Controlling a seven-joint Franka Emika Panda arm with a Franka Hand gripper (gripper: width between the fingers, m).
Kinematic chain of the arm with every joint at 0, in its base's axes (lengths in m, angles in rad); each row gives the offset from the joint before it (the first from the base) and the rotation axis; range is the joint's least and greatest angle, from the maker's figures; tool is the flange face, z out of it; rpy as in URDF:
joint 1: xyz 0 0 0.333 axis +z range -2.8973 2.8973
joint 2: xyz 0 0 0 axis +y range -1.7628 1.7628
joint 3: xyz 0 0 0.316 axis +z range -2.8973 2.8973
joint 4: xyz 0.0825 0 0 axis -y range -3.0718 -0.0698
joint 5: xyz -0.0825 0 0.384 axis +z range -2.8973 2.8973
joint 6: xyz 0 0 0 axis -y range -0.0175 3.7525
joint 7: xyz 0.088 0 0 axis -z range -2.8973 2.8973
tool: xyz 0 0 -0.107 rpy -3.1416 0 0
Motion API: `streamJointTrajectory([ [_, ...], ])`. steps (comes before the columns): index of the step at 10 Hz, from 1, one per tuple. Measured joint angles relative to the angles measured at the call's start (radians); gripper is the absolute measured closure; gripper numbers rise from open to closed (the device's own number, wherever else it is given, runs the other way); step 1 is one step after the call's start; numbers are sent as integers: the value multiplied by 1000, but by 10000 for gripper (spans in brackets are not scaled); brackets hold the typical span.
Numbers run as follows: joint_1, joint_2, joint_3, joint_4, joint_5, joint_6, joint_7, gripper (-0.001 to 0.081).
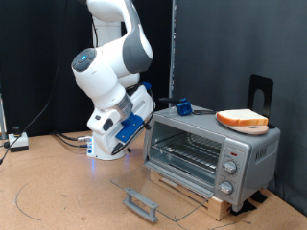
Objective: Make a piece of toast with the oven
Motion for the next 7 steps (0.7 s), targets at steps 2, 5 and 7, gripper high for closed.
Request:
streamJointTrajectory([
  [2,13,-36,2,23,47,-92,-171,-4],
  [5,27,-120,24,31,21,-160,-347,-4],
  [7,33,-169,40,38,-29,-230,-369,-4],
])
